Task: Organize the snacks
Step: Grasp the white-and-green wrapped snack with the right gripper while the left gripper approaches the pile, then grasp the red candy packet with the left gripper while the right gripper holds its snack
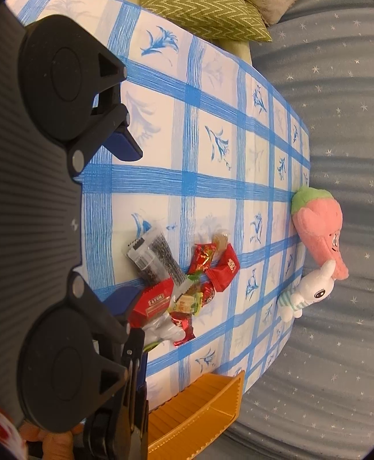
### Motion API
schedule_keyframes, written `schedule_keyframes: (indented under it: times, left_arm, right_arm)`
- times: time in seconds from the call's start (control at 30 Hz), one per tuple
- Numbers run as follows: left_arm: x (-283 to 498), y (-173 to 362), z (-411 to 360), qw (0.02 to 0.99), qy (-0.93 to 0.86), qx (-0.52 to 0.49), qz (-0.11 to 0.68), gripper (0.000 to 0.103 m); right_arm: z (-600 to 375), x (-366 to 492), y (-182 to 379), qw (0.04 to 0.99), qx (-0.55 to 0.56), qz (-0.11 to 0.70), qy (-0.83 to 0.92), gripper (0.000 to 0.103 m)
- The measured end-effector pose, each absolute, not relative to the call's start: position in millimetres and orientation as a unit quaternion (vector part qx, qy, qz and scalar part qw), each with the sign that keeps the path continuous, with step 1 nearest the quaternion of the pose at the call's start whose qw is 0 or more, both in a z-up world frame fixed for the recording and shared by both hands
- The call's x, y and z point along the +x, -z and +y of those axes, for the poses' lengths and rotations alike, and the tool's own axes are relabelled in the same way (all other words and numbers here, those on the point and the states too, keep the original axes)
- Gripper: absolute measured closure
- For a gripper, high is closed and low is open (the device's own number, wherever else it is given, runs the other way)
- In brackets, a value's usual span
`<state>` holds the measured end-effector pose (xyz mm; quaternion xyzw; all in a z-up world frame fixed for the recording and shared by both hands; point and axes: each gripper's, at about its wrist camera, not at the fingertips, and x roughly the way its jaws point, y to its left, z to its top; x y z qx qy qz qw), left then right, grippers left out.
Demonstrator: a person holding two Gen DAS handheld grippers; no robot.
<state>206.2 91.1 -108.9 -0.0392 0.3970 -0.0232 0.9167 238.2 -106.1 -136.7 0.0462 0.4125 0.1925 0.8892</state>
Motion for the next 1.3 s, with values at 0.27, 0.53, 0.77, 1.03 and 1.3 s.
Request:
schedule_keyframes:
  times: [0.27, 0.53, 0.77, 1.03, 1.3]
  left_arm:
    - [207.2, 108.5, 83.1, 0.919, 0.052, -0.035, 0.390, 0.012]
    - [218.9, 108.9, 47.0, 0.919, 0.133, 0.020, 0.370, 0.020]
    - [232.5, 120.2, 15.5, 0.909, 0.170, 0.179, 0.335, 0.020]
    - [238.8, 128.0, 14.2, 0.889, 0.233, 0.160, 0.359, 0.027]
    - [208.2, 123.6, 5.1, 0.869, 0.258, 0.150, 0.394, 0.037]
  right_arm:
    - [-112.8, 230.8, 127.9, 0.898, 0.023, 0.398, -0.185, 0.081]
    - [-146.6, 217.7, 121.9, 0.907, 0.012, 0.391, -0.156, 0.081]
    - [-156.8, 216.2, 123.6, 0.906, 0.022, 0.393, -0.154, 0.081]
    - [-160.2, 216.4, 122.3, 0.906, 0.029, 0.394, -0.154, 0.081]
    - [-163.9, 213.8, 117.5, 0.907, 0.037, 0.392, -0.152, 0.081]
